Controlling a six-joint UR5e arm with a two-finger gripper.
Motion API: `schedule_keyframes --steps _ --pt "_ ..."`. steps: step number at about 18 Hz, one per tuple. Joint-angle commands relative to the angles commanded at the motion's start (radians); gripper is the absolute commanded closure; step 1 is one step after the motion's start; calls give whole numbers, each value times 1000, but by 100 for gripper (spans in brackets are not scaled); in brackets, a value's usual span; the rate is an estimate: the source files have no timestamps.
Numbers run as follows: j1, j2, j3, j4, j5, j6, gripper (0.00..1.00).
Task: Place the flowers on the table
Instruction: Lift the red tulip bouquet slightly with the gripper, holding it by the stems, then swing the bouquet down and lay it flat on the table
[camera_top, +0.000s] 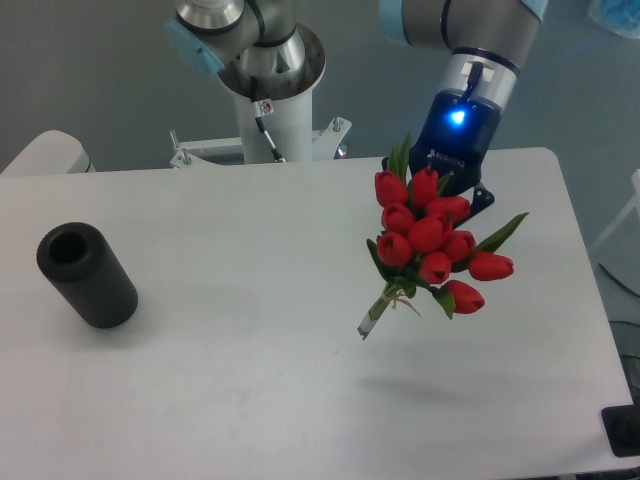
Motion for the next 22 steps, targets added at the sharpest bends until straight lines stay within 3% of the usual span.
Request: schedule_keyframes --steps 5,11,14,17,20,22 --pt "-5 14 8 -2 60 0 78" --pt "-18 83 9 -5 248 5 80" --pt "-44 126 5 -15 389 35 80" --pt "-100 133 -3 -55 553 118 80" --pt "-190 106 -6 -93 788 192 82" --pt "-264 57 -15 -97 940 227 82"
